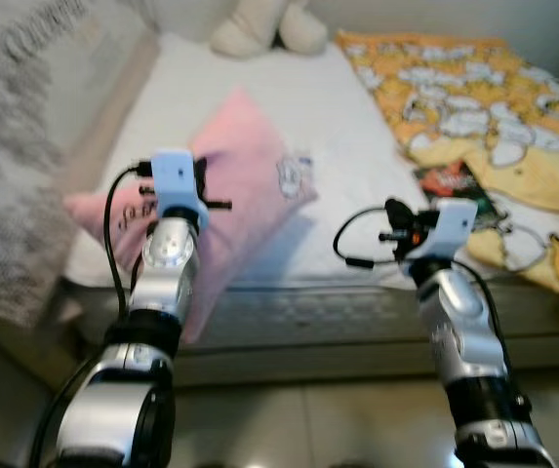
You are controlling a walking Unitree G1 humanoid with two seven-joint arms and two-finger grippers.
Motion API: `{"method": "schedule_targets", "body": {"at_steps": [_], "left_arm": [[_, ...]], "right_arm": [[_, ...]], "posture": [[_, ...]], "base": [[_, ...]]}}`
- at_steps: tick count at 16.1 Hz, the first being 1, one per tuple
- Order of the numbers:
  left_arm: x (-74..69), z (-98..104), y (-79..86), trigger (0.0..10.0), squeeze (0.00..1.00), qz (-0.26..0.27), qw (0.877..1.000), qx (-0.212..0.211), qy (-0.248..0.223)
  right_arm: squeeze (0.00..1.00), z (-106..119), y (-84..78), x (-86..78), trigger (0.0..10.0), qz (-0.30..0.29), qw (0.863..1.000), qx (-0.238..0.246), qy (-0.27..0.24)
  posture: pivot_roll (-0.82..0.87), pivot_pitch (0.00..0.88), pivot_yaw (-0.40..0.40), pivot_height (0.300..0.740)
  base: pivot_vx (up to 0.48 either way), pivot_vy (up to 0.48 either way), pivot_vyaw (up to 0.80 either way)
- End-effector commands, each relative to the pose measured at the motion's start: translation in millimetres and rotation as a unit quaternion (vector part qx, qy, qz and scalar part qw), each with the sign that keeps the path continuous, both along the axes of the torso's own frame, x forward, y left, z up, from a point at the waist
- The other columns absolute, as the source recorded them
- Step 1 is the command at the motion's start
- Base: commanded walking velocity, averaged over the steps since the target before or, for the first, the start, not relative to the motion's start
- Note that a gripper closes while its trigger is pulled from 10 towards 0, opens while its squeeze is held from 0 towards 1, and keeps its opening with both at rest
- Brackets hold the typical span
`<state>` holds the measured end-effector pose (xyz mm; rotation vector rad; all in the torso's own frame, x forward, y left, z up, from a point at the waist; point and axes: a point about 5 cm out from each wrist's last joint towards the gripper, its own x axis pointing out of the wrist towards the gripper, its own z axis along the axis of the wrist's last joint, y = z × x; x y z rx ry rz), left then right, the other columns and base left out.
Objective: Clean up the room
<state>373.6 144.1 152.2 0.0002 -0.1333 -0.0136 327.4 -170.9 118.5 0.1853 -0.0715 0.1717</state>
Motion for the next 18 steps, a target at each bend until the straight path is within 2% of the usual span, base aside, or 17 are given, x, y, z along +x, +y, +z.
{"method": "schedule_targets", "body": {"at_steps": [1, 2, 4, 5, 6, 8, 10, 13, 18], "left_arm": [[3.9, 12, -13.3, 0.0, 0.0, -0.017, 1.0, 0.004, -0.02], [1.9, 11, -11.3, 0.0, 0.0, -0.015, 0.999, 0.014, -0.025], [-12.5, 2, -2.7, 0.0, 0.0, -0.029, 0.998, 0.024, -0.042], [-17.9, -2, -0.7, 1.6, 0.0, -0.03, 0.998, 0.028, -0.045], [-25.9, -7, 2.5, 10.0, 0.0, -0.024, 0.998, 0.034, -0.05], [-31.0, -11, 3.5, 10.0, 0.0, -0.004, 0.999, 0.022, -0.046], [-29.6, -6, -6.3, 10.0, 0.0, -0.009, 0.999, 0.014, -0.052], [-21.6, 5, -10.1, 10.0, 0.0, -0.002, 0.999, -0.006, -0.051], [-13.2, 14, -11.7, 10.0, 0.0, 0.006, 0.999, -0.005, -0.049]], "right_arm": [[0.0, 0, -8.4, -0.8, 10.0, -0.013, 1.0, -0.002, 0.002], [0.0, 1, -11.2, -3.1, 10.0, -0.021, 1.0, -0.006, -0.005], [0.0, 11, -19.1, -19.6, 10.0, -0.046, 0.996, -0.047, -0.058], [0.0, 11, -20.7, -26.5, 10.0, -0.05, 0.995, -0.057, -0.071], [0.0, 9, -22.8, -37.6, 10.0, -0.055, 0.992, -0.071, -0.083], [0.0, -1, -25.4, -46.4, 10.0, -0.063, 0.993, -0.072, -0.069], [0.0, -5, -23.0, -43.8, 10.0, -0.064, 0.994, -0.068, -0.058], [0.0, -1, -17.1, -36.6, 10.0, -0.048, 0.994, -0.072, -0.061], [0.0, -2, -12.1, -35.9, 10.0, -0.036, 0.996, -0.061, -0.055]], "posture": [[-0.07, 0.0, 0.012, 0.719], [-0.07, 0.0, 0.012, 0.719], [-0.07, 0.0, 0.01, 0.719], [-0.06, 0.0, 0.007, 0.719], [-0.06, 0.0, 0.007, 0.719], [-0.06, 0.0, -0.001, 0.719], [-0.06, 0.0, -0.006, 0.719], [-0.06, 0.0, -0.007, 0.719], [-0.06, 0.0, -0.004, 0.719]], "base": [[0.296, 0.379, 0.0], [0.3, 0.375, 0.0], [0.257, 0.0, 0.0], [0.0, 0.0, 0.0], [0.0, 0.0, 0.0], [0.0, 0.0, 0.0], [0.0, 0.0, 0.0], [0.436, 0.0, 0.0], [0.48, 0.0, 0.0]]}}
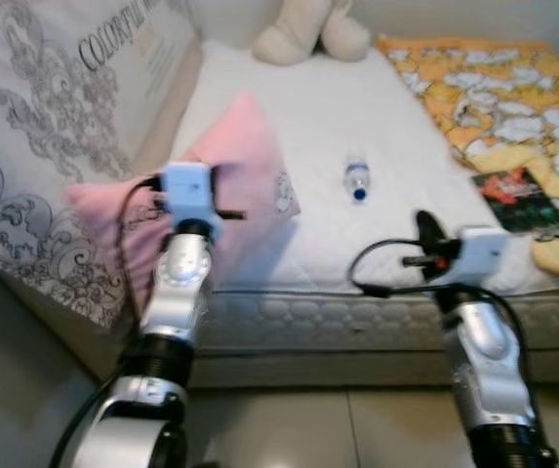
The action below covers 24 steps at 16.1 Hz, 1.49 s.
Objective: Clean up the room
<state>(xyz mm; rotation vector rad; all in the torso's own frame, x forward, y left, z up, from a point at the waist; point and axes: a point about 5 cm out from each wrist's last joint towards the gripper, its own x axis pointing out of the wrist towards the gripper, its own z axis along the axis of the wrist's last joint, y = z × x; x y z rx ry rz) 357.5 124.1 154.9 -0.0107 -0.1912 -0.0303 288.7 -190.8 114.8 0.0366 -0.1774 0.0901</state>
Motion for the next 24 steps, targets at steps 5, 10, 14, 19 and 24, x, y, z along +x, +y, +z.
{"method": "schedule_targets", "body": {"at_steps": [5, 10, 14, 19, 24], "left_arm": [[13.1, 16, 16.8, 10.0, 0.0, 0.05, 0.999, -0.011, -0.002], [39.5, 20, 1.6, 10.0, 0.0, 0.064, 0.995, -0.043, 0.064], [54.1, 39, -15.6, 10.0, 0.0, 0.047, 0.99, -0.086, 0.099], [56.7, 53, -40.1, 10.0, 0.0, 0.027, 0.987, -0.124, 0.103], [64.0, 91, -33.6, 10.0, 0.0, 0.039, 0.987, -0.149, 0.052]], "right_arm": [[0.0, 0, 9.8, 3.0, 10.0, 0.028, 1.0, 0.003, 0.01], [0.0, -11, 14.1, 4.4, 10.0, 0.055, 0.997, -0.004, 0.049], [0.0, -13, 11.4, -8.3, 10.0, 0.071, 0.995, -0.017, 0.067], [0.0, -19, -6.2, -42.5, 10.0, 0.05, 0.993, -0.041, 0.096], [0.0, -15, -14.0, -55.7, 10.0, 0.031, 0.993, -0.046, 0.102]], "posture": [[-0.07, 0.0, 0.0, 0.719], [-0.07, 0.0, -0.036, 0.719], [-0.14, 0.0, -0.056, 0.719], [-0.27, 0.038, -0.019, 0.719], [-0.31, 0.05, -0.006, 0.719]], "base": [[0.478, 0.0, 0.53], [0.285, 0.0, 0.26], [0.0, 0.0, 0.0], [0.0, 0.0, 0.0], [0.0, 0.0, 0.0]]}}
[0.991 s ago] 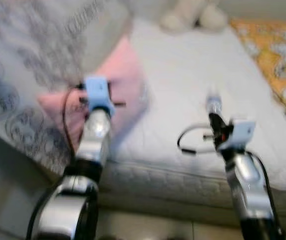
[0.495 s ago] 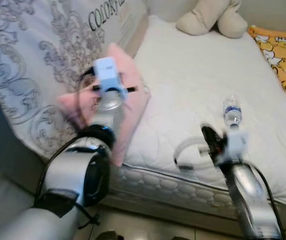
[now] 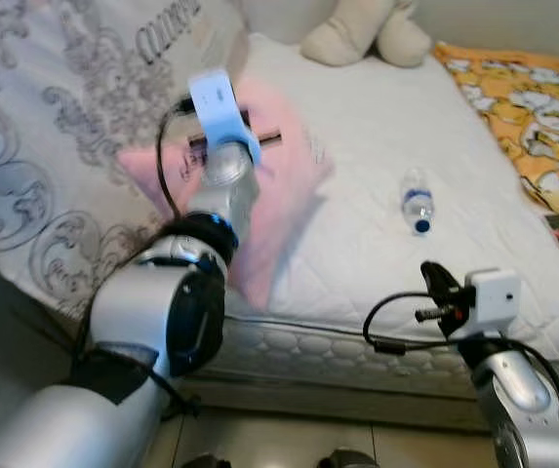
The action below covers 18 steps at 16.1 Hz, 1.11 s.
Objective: Clean up the room
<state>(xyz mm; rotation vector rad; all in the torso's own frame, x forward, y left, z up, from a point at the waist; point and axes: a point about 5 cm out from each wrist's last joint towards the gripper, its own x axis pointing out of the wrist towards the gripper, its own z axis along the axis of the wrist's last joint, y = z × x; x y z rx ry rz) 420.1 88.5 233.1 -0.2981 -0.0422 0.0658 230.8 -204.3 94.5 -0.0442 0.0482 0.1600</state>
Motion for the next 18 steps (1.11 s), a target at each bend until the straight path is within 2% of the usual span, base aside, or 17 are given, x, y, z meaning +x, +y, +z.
{"method": "schedule_targets", "body": {"at_steps": [1, 4, 6, 8, 9, 10, 11, 12, 16, 18], "left_arm": [[1.9, 14, 6.3, 10.0, 0.0, 0.019, 0.999, 0.008, -0.025], [-0.5, -4, 41.4, 10.0, 0.0, 0.114, 0.989, 0.09, -0.002], [-5.5, -24, 52.7, 10.0, 0.0, 0.152, 0.978, 0.138, 0.027], [-5.5, -24, 52.7, 10.0, 0.0, 0.152, 0.978, 0.138, 0.027], [-10.5, -45, 50.9, 10.0, 0.0, 0.155, 0.973, 0.159, 0.062], [-15.3, -62, 43.6, 10.0, 0.0, 0.134, 0.971, 0.18, 0.086], [-16.3, -66, 41.1, 10.0, 0.94, 0.125, 0.97, 0.187, 0.089], [-16.0, -66, 40.9, 10.0, 1.0, 0.123, 0.971, 0.184, 0.089], [-8.7, -42, 36.4, 10.0, 1.0, 0.065, 0.979, 0.19, 0.028], [-7.6, -34, 43.7, 10.0, 1.0, 0.062, 0.975, 0.212, -0.004]], "right_arm": [[0.0, 4, 1.9, -2.4, 10.0, 0.0, 1.0, 0.002, -0.003], [0.0, -3, 5.4, -22.8, 10.0, 0.01, 1.0, 0.0, 0.026], [0.0, -6, 3.3, -29.0, 10.0, 0.013, 0.999, -0.004, 0.039], [0.0, -6, 3.3, -29.0, 10.0, 0.013, 0.999, -0.004, 0.039], [0.0, -6, 3.0, -32.1, 10.0, 0.016, 0.999, -0.006, 0.049], [0.0, -8, 3.1, -33.5, 10.0, 0.022, 0.998, -0.008, 0.058], [0.0, -9, 3.3, -33.5, 10.0, 0.025, 0.998, -0.01, 0.06], [0.0, -9, 3.3, -33.3, 10.0, 0.025, 0.998, -0.01, 0.061], [0.0, -10, 10.7, -26.8, 10.0, 0.02, 0.998, 0.008, 0.055], [0.0, -12, 16.3, -27.1, 10.0, 0.012, 0.998, 0.024, 0.054]], "posture": [[-0.32, 0.057, -0.007, 0.719], [-0.35, 0.094, -0.02, 0.719], [-0.36, 0.11, -0.031, 0.719], [-0.36, 0.11, -0.031, 0.719], [-0.36, 0.119, -0.045, 0.719], [-0.36, 0.119, -0.045, 0.719], [-0.35, 0.115, -0.047, 0.719], [-0.35, 0.112, -0.048, 0.719], [-0.31, 0.076, -0.03, 0.719], [-0.28, 0.059, -0.021, 0.719]], "base": [[0.0, 0.0, 0.0], [0.0, 0.0, 0.0], [0.0, 0.0, 0.0], [0.0, 0.0, 0.0], [0.0, 0.0, 0.0], [0.0, 0.0, 0.0], [0.0, 0.0, 0.0], [0.0, 0.0, 0.0], [0.0, 0.0, 0.0], [0.0, 0.0, 0.0]]}}
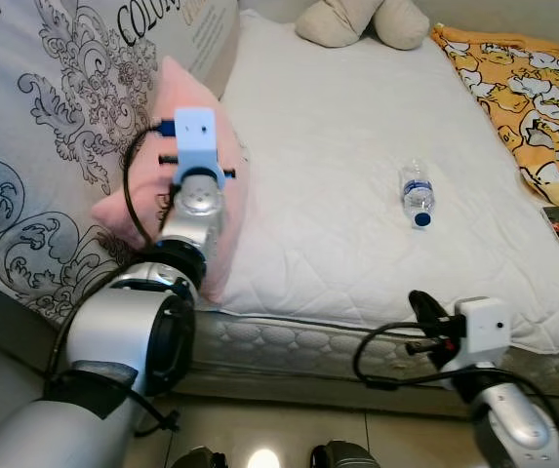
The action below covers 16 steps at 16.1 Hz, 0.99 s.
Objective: Clean up the room
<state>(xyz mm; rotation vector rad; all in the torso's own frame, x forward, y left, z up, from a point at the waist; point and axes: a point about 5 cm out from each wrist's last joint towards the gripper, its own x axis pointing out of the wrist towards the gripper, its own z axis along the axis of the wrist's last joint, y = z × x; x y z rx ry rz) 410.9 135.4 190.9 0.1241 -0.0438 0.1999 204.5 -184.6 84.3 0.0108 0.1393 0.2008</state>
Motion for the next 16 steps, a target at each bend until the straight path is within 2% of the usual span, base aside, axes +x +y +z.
{"method": "schedule_targets", "body": {"at_steps": [1, 4, 5, 6, 7, 8, 9, 11, 13, 15, 16], "left_arm": [[2.2, 14, 1.8, 10.0, 1.0, -0.014, 0.999, 0.026, -0.033], [0.7, 23, 19.0, 10.0, 1.0, -0.034, 0.996, 0.04, -0.071], [-6.2, 12, 15.9, 10.0, 1.0, -0.072, 0.993, 0.034, -0.082], [-20.8, -5, 9.5, 10.0, 1.0, -0.121, 0.988, 0.027, -0.088], [-31.0, -14, 6.3, 10.0, 1.0, -0.144, 0.986, 0.016, -0.086], [-54.9, -34, 2.3, 10.0, 1.0, -0.171, 0.983, 0.0, -0.065], [-79.9, -50, 2.6, 10.0, 1.0, -0.183, 0.982, -0.002, -0.053], [-111.4, -73, 9.3, 10.0, 1.0, -0.187, 0.982, 0.01, -0.035], [-132.0, -94, 21.3, 10.0, 1.0, -0.18, 0.983, 0.029, -0.024], [-147.6, -107, 31.3, 10.0, 1.0, -0.172, 0.985, 0.024, 0.01], [-148.3, -111, 32.9, 10.0, 1.0, -0.163, 0.986, 0.015, 0.021]], "right_arm": [[0.0, -4, -0.7, -0.3, 10.0, -0.01, 1.0, 0.008, 0.008], [0.0, -8, 8.2, 4.2, 10.0, -0.01, 1.0, 0.019, 0.002], [0.0, -3, 5.8, 11.8, 10.0, -0.031, 0.999, 0.024, -0.02], [0.0, 5, 1.9, 17.0, 10.0, -0.057, 0.997, 0.034, -0.043], [0.0, 8, 0.2, 18.5, 10.0, -0.068, 0.996, 0.038, -0.053], [0.0, 15, -4.6, 23.4, 10.0, -0.088, 0.993, 0.04, -0.073], [0.0, 18, -8.2, 26.7, 10.0, -0.1, 0.991, 0.041, -0.084], [0.0, 19, -13.2, 32.3, 10.0, -0.115, 0.988, 0.043, -0.094], [0.0, 22, -15.7, 37.7, 10.0, -0.125, 0.985, 0.046, -0.109], [0.0, 19, -16.1, 32.4, 10.0, -0.126, 0.984, 0.046, -0.115], [0.0, 14, -16.5, 29.0, 10.0, -0.128, 0.985, 0.048, -0.107]], "posture": [[-0.26, 0.046, -0.018, 0.719], [-0.22, 0.011, 0.005, 0.719], [-0.18, 0.0, 0.021, 0.719], [-0.17, 0.0, 0.029, 0.719], [-0.16, 0.0, 0.031, 0.719], [-0.13, 0.0, 0.041, 0.719], [-0.11, 0.0, 0.04, 0.719], [-0.09, 0.0, 0.032, 0.719], [-0.07, 0.0, 0.017, 0.719], [-0.06, 0.0, 0.0, 0.719], [-0.06, 0.0, -0.007, 0.719]], "base": [[0.0, 0.0, 0.0], [0.0, 0.0, 0.0], [0.0, 0.0, 0.0], [0.0, 0.0, 0.0], [0.0, 0.0, 0.0], [0.0, 0.0, 0.0], [0.0, 0.0, 0.0], [0.0, 0.0, 0.0], [0.0, 0.0, 0.0], [0.0, 0.0, 0.0], [0.0, 0.0, 0.0]]}}
